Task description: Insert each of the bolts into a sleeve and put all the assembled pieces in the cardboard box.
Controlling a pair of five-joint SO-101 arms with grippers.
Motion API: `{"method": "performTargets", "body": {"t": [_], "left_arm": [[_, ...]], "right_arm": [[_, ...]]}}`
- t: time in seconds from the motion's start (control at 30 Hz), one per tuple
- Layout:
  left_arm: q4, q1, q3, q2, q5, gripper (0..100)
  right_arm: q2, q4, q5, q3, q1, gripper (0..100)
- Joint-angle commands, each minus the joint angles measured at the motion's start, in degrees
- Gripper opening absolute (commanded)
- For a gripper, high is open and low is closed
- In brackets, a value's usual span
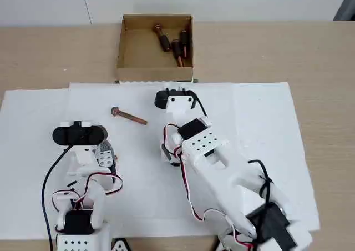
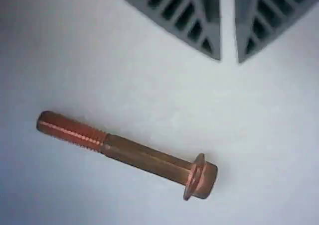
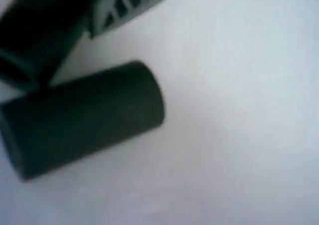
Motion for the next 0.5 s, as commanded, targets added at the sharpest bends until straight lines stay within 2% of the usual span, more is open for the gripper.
{"method": "performTargets", "body": {"t": [0.0,0.3,0.47], "left_arm": [[0.1,-0.4,-0.2,-0.4,-0.3,1],[0.1,-0.4,-0.2,-0.4,-0.3,1],[0.1,-0.4,-0.2,-0.4,-0.3,1]], "right_arm": [[0.9,-1.9,-0.4,-0.4,-0.1,14.4],[4.2,-2.3,-0.4,-0.4,-0.1,14.2],[4.3,-2.6,-0.1,-0.4,-0.1,0.0]]}}
